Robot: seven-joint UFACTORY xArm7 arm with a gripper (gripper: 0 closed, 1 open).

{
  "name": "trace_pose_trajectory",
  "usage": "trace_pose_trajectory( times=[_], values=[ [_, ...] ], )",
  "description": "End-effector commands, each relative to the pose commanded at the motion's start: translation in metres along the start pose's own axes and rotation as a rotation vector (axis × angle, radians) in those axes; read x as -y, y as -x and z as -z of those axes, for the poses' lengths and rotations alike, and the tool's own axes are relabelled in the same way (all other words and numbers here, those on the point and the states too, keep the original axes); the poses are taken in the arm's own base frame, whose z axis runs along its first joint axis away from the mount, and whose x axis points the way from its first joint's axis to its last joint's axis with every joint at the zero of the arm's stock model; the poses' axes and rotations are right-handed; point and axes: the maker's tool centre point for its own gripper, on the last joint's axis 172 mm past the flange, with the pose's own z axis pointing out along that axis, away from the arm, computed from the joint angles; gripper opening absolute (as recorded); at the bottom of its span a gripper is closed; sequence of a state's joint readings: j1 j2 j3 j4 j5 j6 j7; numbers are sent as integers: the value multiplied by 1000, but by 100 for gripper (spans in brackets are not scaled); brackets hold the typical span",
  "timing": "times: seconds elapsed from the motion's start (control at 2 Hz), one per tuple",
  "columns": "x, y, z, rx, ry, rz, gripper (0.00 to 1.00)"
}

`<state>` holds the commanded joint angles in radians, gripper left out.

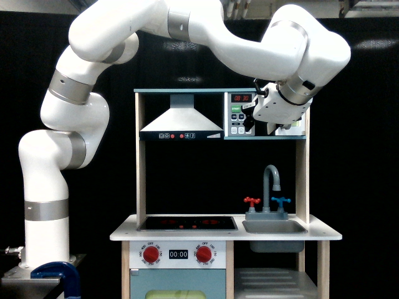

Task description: Open the oven door

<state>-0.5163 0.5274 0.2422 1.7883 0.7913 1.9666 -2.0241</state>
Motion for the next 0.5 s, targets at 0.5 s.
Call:
trace_pose_trajectory(
  times=[0.5],
  values=[
    [24, 8, -9, 0, 0, 0, 100]
  ],
)
